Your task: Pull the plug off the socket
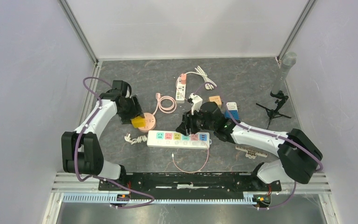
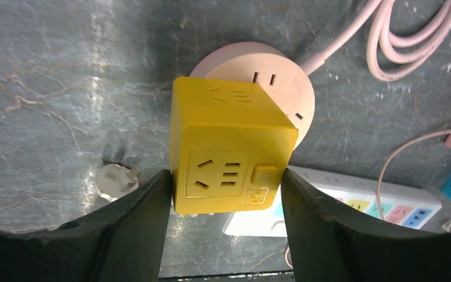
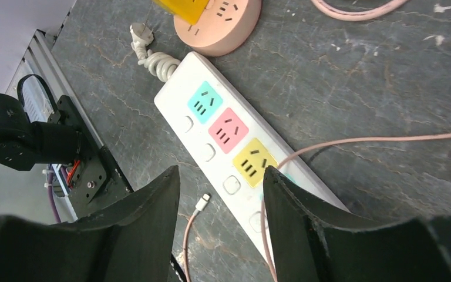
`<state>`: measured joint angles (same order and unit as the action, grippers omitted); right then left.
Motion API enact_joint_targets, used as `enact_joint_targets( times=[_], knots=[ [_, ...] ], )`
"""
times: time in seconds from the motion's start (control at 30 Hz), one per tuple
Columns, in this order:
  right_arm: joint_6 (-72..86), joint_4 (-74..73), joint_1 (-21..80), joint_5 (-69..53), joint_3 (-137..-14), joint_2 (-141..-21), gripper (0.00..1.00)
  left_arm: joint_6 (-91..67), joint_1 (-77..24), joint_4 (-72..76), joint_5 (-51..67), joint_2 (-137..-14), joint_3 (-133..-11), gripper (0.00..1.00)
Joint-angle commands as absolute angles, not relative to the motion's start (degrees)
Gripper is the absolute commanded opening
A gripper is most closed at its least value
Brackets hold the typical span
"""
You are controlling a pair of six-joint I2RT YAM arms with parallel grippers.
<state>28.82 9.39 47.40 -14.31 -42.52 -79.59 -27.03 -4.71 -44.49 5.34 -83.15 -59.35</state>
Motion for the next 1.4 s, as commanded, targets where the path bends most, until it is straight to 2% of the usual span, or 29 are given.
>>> enact_joint_targets(
  times=[0.0, 0.13, 0.37, 0.47, 0.87, 1.07, 1.3, 1.37],
  knots=[
    [31.2, 12.0, 50.4, -11.4, -47.6, -83.5, 0.58, -29.0, -6.8, -42.9, 11.1, -78.2, -57.2, 0.61],
    [32.5, 13.0, 52.8, -8.9, -49.8, -86.7, 0.59, -33.0, -7.2, -40.6, 9.7, -75.1, -54.2, 0.62],
    [30.6, 16.1, 53.7, -6.4, -55.8, -94.8, 0.59, -36.4, -7.6, -37.0, 6.6, -74.1, -52.3, 0.82],
    [29.5, 16.3, 53.7, -3.9, -58.5, -98.6, 0.63, -36.8, -7.7, -36.7, 4.9, -74.4, -51.9, 0.86],
    [28.1, 12.8, 53.7, -5.8, -70.7, -113.3, 0.62, -35.1, -8.3, -39.4, 2.6, -75.1, -50.3, 0.7],
    [27.9, 12.4, 53.7, -7.6, -74.4, -117.9, 0.53, -34.7, -8.4, -39.6, 4.3, -73.9, -50.1, 0.65],
    [29.0, 14.1, 53.7, -6.4, -73.9, -120.7, 0.48, -33.5, -8.4, -39.7, 5.4, -73.7, -50.0, 0.64],
    [28.2, 10.4, 53.9, -4.8, -76.1, -122.0, 0.44, -32.7, -8.4, -41.0, 4.4, -74.1, -50.7, 0.72]
  ],
)
